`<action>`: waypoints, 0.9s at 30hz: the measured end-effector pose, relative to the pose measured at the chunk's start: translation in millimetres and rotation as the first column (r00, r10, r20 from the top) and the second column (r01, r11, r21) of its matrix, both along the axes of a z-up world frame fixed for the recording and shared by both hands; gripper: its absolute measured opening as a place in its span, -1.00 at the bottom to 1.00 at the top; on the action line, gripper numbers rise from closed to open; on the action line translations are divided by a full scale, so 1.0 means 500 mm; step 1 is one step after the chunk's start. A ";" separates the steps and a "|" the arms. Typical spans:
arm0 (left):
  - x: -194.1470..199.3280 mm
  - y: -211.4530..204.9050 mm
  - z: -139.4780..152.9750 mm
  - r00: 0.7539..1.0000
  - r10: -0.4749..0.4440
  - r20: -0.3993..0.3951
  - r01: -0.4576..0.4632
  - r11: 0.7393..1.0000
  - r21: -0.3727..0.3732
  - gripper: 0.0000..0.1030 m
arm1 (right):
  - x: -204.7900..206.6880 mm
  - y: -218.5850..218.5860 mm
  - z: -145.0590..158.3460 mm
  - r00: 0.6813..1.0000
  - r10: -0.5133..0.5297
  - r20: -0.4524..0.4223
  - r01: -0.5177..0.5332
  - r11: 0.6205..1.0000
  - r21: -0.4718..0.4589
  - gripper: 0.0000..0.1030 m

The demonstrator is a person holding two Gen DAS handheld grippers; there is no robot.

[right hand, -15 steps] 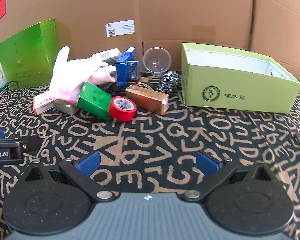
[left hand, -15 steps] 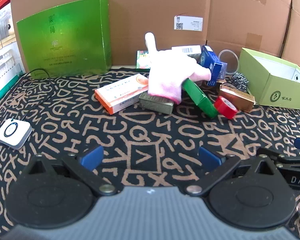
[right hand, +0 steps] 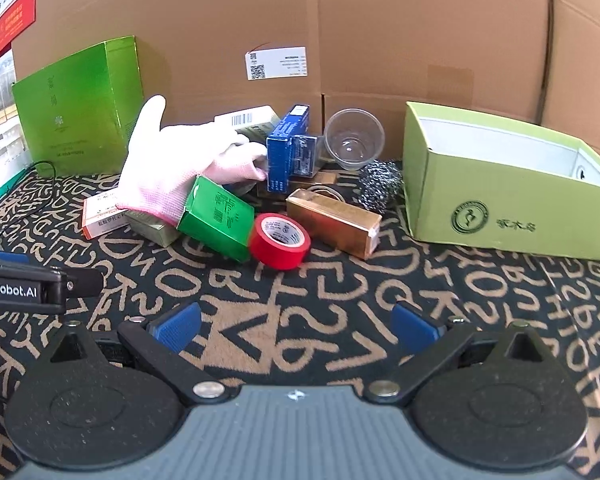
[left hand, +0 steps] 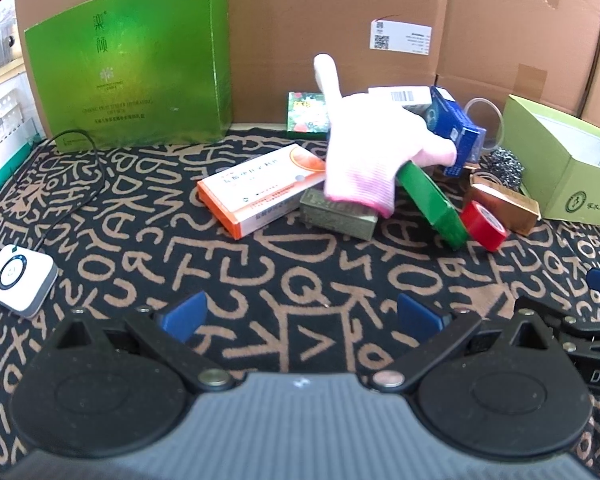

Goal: Organize objects
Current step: 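Reach the left tool toward the white-orange medicine box, then grasp the medicine box with the left tool while the right tool grasps the red tape roll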

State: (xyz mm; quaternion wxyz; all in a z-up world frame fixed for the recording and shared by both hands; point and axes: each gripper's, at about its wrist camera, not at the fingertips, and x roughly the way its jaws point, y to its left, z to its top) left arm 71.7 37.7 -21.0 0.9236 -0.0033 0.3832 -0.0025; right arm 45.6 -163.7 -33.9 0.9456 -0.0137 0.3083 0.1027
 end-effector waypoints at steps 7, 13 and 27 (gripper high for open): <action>0.042 0.038 0.008 0.999 -0.050 -0.001 0.050 0.999 -0.018 1.00 | 0.024 0.012 -0.005 1.000 0.027 -0.009 -0.027 0.999 0.019 1.00; 0.125 0.080 0.014 0.991 -0.135 -0.011 0.135 0.991 0.007 1.00 | 0.036 0.012 -0.004 0.999 0.033 -0.001 -0.033 0.998 0.046 1.00; 0.292 0.109 -0.050 0.915 -0.375 -0.152 0.386 0.921 0.051 0.86 | 0.063 0.007 -0.003 0.997 0.082 -0.008 -0.082 0.995 0.055 1.00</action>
